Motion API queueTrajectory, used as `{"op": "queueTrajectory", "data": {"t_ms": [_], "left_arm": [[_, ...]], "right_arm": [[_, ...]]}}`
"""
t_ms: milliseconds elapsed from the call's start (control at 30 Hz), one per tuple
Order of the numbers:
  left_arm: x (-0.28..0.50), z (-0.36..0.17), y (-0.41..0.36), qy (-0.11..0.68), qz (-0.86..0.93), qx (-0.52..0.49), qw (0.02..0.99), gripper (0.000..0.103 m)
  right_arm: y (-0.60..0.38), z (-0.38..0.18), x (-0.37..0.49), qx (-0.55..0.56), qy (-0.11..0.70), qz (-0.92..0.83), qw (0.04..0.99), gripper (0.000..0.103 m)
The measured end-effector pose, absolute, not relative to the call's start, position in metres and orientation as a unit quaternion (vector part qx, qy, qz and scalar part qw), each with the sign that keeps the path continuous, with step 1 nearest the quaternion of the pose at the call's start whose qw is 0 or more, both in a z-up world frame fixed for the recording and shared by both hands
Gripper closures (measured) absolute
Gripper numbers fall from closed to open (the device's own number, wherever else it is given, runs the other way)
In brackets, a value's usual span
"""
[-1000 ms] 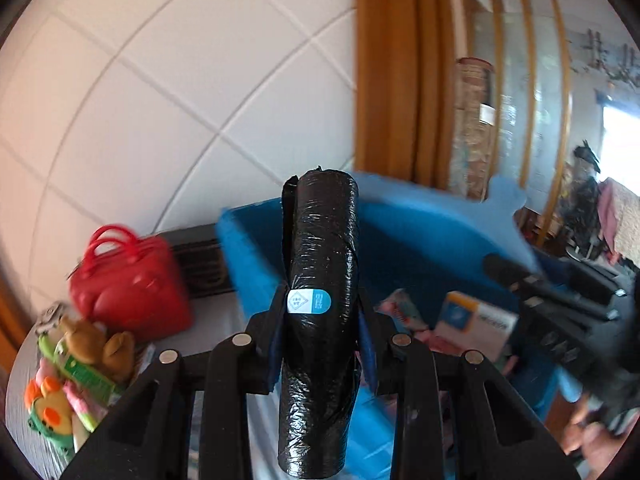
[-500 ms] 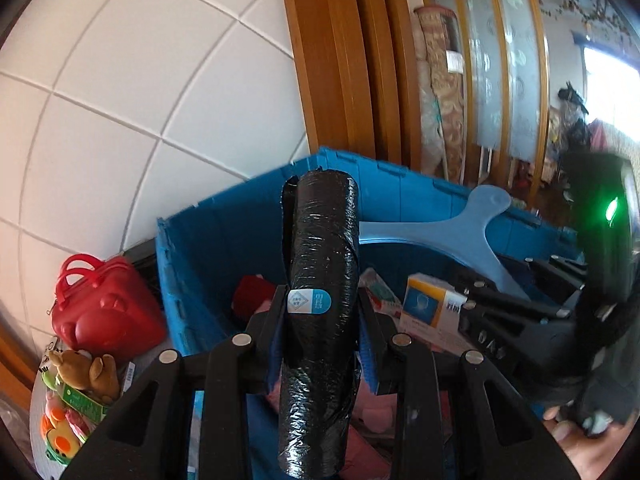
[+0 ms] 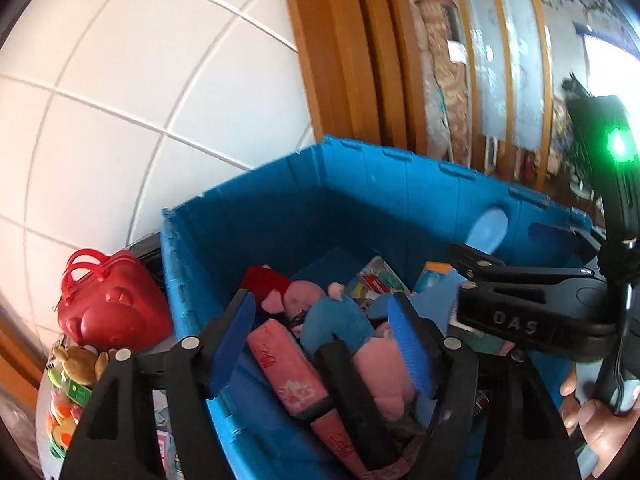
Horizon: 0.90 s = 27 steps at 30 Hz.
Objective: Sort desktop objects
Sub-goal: 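Carry the lint roller and blue hanger into the blue crate and release both, then return both tools to the pile on the bed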
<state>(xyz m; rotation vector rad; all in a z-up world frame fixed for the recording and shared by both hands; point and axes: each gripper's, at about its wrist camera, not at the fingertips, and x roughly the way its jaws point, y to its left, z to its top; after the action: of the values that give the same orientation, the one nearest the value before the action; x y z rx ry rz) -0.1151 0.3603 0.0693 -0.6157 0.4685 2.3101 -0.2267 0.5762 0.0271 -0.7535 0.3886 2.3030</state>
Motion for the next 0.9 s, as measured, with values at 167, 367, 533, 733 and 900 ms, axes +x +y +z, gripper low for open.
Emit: {"op": "queueTrajectory", "data": {"t_ms": [167,367,533,733,900], "left_arm": [[-0.110,0.083,0.293,0.143,0.918,-0.197,0.314,0.025],[-0.117,0.068,0.188,0.117,0.942,-0.177,0.259,0.014],[-0.142,0.028,0.098,0.122,0.957,-0.190,0.180,0.014],[-0.183,-0.049,0.000,0.088,0.955,-0.261,0.109,0.014],[-0.210,-0.127,-0.046,0.085,0.932,-0.346,0.069,0.014]], "right_arm": [[0.557,0.038,-0.214,-0.251,0.139,0.894,0.345,0.000],[0.460,0.075,-0.209,-0.183,0.108,0.930,0.299,0.000],[0.379,0.080,-0.233,-0.163,0.101,0.959,0.208,0.000],[0.282,0.030,-0.297,-0.197,0.073,0.971,0.117,0.000],[0.235,-0.051,-0.357,-0.281,0.066,0.954,0.081,0.000]]}}
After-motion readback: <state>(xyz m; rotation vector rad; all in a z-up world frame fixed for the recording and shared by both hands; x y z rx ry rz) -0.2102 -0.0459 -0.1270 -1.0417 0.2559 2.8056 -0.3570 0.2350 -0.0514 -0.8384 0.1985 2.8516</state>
